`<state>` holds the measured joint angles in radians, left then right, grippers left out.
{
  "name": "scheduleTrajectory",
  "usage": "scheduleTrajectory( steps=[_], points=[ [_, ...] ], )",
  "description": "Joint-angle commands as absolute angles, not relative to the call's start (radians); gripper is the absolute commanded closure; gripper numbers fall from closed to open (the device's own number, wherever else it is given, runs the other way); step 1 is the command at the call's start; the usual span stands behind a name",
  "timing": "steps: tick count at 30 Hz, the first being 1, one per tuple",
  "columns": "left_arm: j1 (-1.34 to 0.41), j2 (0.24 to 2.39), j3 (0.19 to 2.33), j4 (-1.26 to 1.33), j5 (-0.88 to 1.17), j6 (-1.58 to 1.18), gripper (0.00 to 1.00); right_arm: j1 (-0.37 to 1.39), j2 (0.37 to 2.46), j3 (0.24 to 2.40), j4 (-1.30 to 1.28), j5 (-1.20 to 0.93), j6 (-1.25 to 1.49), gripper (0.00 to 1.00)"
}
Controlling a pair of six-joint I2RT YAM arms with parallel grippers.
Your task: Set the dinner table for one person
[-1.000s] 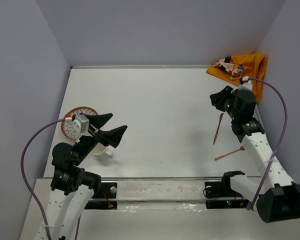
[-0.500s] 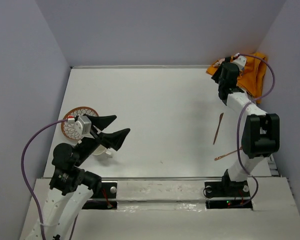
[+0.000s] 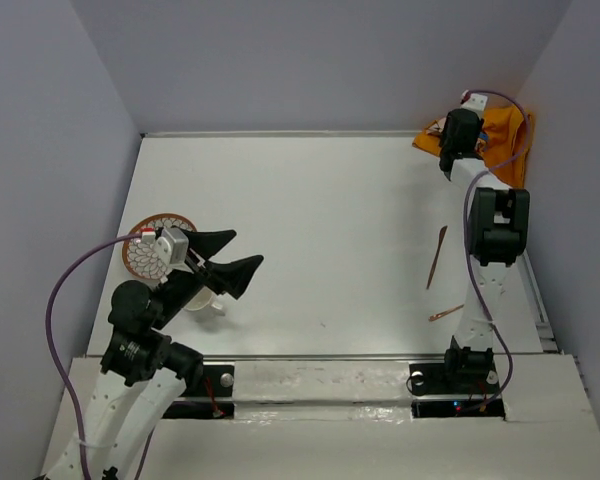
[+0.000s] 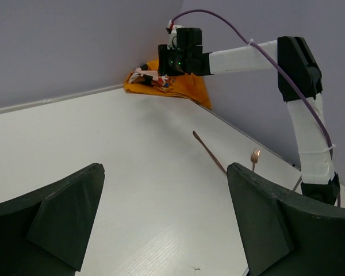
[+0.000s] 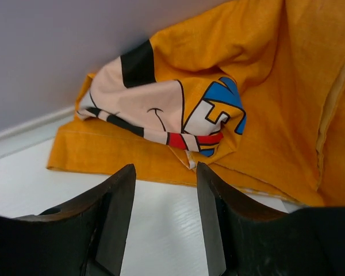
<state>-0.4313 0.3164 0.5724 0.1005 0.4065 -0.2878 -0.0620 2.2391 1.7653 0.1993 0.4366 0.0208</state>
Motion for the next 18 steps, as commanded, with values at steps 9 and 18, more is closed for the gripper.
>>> scheduleTrajectory(
  steps=[9, 18],
  points=[
    [-0.381, 0.385, 0.617, 0.127, 0.4, -0.267, 0.01, -0.097, 2.473, 2.011, 0.239, 0.433, -0.414, 0.34],
    [-0.324, 0.436, 0.614, 0.143, 0.433, -0.268, 0.01, -0.127, 2.611, 2.178, 0.259, 0.443, -0.46, 0.32]
  ],
)
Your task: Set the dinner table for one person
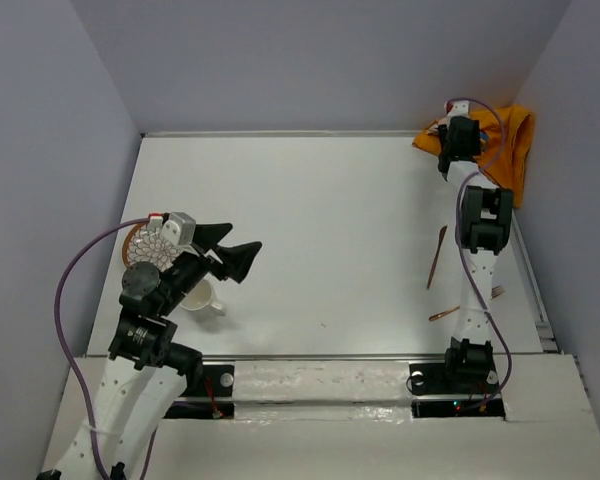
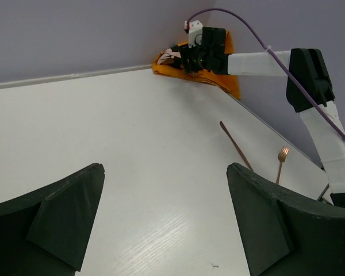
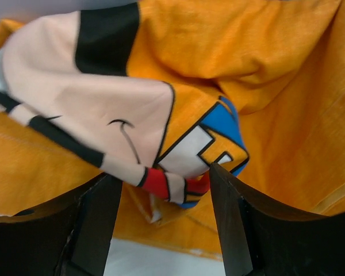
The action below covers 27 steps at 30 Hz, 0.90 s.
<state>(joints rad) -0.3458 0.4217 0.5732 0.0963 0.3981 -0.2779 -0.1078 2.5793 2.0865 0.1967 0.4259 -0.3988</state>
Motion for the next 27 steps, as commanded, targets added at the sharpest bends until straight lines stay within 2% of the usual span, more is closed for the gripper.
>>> scheduleTrajectory(
  steps=[1, 7, 9, 10, 11, 12, 13, 15, 16, 18, 23, 24, 27],
  points=[
    [-0.318, 0.439, 0.612, 0.144, 0.433, -0.27, 0.01, -0.127, 2.621, 2.189, 0.261, 0.428, -0.465, 0.31],
    [-0.282, 0.459, 0.609, 0.15, 0.442, -0.272, 0.01, -0.137, 2.674, 2.275, 0.294, 0.414, -0.483, 0.31],
    [-0.272, 0.462, 0.607, 0.155, 0.448, -0.272, 0.01, -0.137, 2.671, 2.283, 0.284, 0.367, -0.471, 0.39],
    [-0.27, 0.463, 0.607, 0.155, 0.452, -0.272, 0.01, -0.137, 2.669, 2.296, 0.273, 0.35, -0.468, 0.63],
    [-0.268, 0.466, 0.607, 0.158, 0.456, -0.273, 0.01, -0.137, 2.665, 2.296, 0.279, 0.351, -0.454, 0.82],
    [-0.265, 0.466, 0.607, 0.158, 0.456, -0.273, 0.01, -0.137, 2.654, 2.29, 0.29, 0.351, -0.442, 0.96],
    [-0.264, 0.466, 0.607, 0.158, 0.456, -0.273, 0.01, -0.137, 2.617, 2.283, 0.305, 0.376, -0.433, 1.0],
    [-0.262, 0.463, 0.606, 0.158, 0.456, -0.273, 0.01, -0.123, 2.522, 2.147, 0.448, 0.387, -0.425, 1.0],
    [-0.262, 0.46, 0.606, 0.158, 0.45, -0.273, 0.01, -0.101, 2.388, 1.985, 0.525, 0.349, -0.429, 1.0],
    [-0.262, 0.451, 0.606, 0.156, 0.44, -0.275, 0.01, -0.072, 2.263, 1.897, 0.619, 0.272, -0.445, 1.0],
    [-0.265, 0.408, 0.603, 0.16, 0.422, -0.281, 0.01, 0.096, 1.928, 1.775, 0.591, 0.221, -0.446, 1.0],
    [-0.265, 0.408, 0.603, 0.16, 0.416, -0.281, 0.01, 0.124, 1.927, 1.751, 0.591, 0.215, -0.446, 1.0],
    [-0.27, 0.381, 0.603, 0.155, 0.388, -0.284, 0.01, 0.219, 1.756, 1.662, 0.484, 0.132, -0.439, 1.0]
  ],
)
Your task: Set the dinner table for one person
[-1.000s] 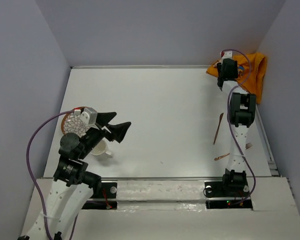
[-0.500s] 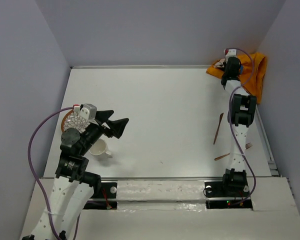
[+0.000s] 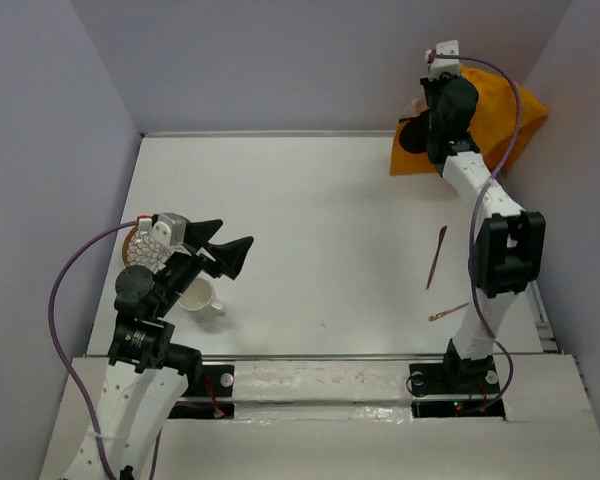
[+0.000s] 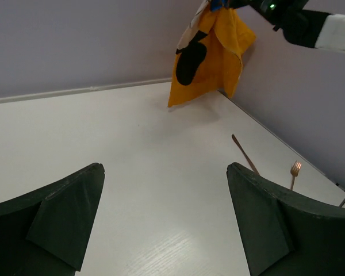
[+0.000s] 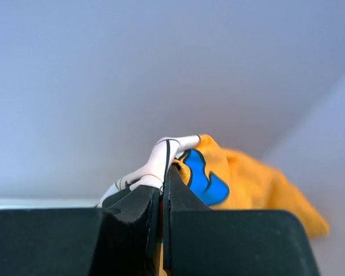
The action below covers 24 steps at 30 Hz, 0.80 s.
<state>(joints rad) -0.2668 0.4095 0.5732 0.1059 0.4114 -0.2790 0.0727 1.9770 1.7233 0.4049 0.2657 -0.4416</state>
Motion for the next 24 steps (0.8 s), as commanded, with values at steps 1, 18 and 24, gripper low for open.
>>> scheduleTrajectory(
  steps=[1, 18, 24],
  points=[
    [-0.273, 0.374, 0.601, 0.153, 0.377, -0.284, 0.01, 0.244, 1.725, 1.585, 0.47, 0.086, -0.44, 1.0],
    [-0.334, 0.482, 0.601, 0.097, 0.184, -0.388, 0.01, 0.39, 1.39, 0.905, 0.398, 0.032, -0.107, 1.0],
    [-0.345, 0.575, 0.565, 0.161, 0.183, -0.531, 0.1, 0.399, 1.309, 0.896, 0.301, -0.045, -0.003, 1.0]
  ],
)
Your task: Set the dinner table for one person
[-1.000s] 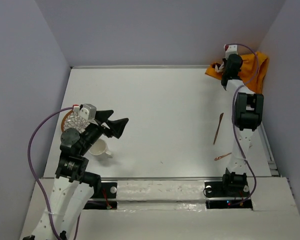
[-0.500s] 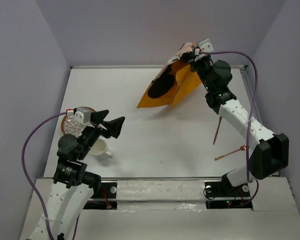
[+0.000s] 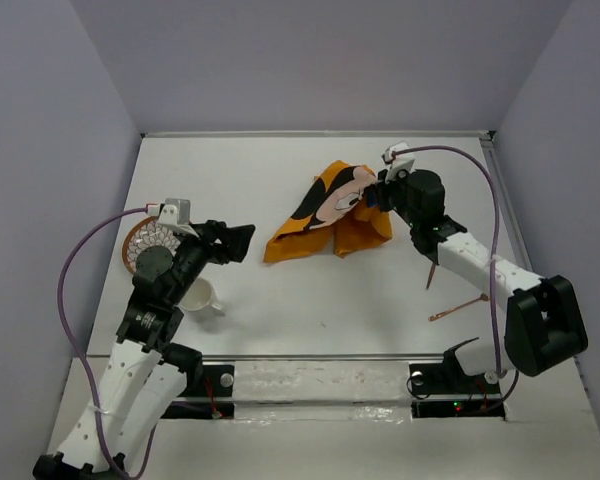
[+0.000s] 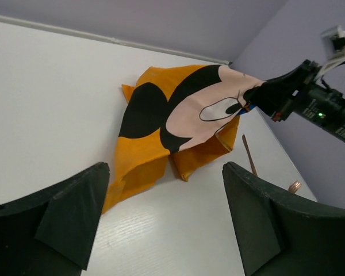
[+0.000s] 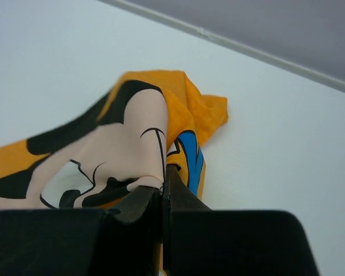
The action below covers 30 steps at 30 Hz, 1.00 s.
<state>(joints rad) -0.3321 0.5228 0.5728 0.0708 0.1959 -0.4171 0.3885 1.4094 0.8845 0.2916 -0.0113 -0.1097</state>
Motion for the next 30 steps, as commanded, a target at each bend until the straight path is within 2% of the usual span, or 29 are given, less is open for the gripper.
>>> scheduleTrajectory(
  steps=[1, 2, 3, 5, 7, 9, 13, 15, 21, 30],
  points=[
    [-0.365, 0.587, 0.558, 0.172, 0.173, -0.547, 0.14, 0.399, 1.284, 0.872, 0.299, -0.026, 0.0, 1.0],
    [-0.382, 0.618, 0.558, 0.182, 0.14, -0.573, 0.19, 0.399, 1.228, 0.823, 0.278, 0.101, 0.059, 1.0],
    [-0.405, 0.633, 0.56, 0.189, 0.115, -0.574, 0.25, 0.399, 1.197, 0.801, 0.266, 0.103, 0.06, 1.0],
    [-0.495, 0.694, 0.581, 0.192, 0.013, -0.589, 0.28, 0.399, 1.096, 0.737, 0.236, 0.216, 0.141, 1.0],
    [-0.593, 0.742, 0.603, 0.19, -0.073, -0.586, 0.3, 0.399, 1.036, 0.7, 0.239, 0.192, 0.175, 1.0],
    [-0.65, 0.816, 0.633, 0.184, -0.157, -0.583, 0.31, 0.399, 0.999, 0.684, 0.242, 0.076, 0.178, 1.0],
    [-0.75, 0.922, 0.649, 0.178, -0.227, -0.597, 0.33, 0.399, 1.029, 0.725, 0.201, 0.058, 0.179, 1.0],
    [-0.825, 0.982, 0.664, 0.158, -0.284, -0.563, 0.39, 0.399, 1.042, 0.735, 0.189, 0.084, 0.179, 1.0],
    [-0.969, 1.123, 0.692, 0.118, -0.359, -0.483, 0.38, 0.399, 1.043, 0.749, 0.17, 0.101, 0.189, 1.0],
    [-0.988, 1.202, 0.64, 0.071, -0.436, -0.509, 0.33, 0.399, 1.019, 0.767, 0.143, 0.084, 0.189, 1.0]
  ],
)
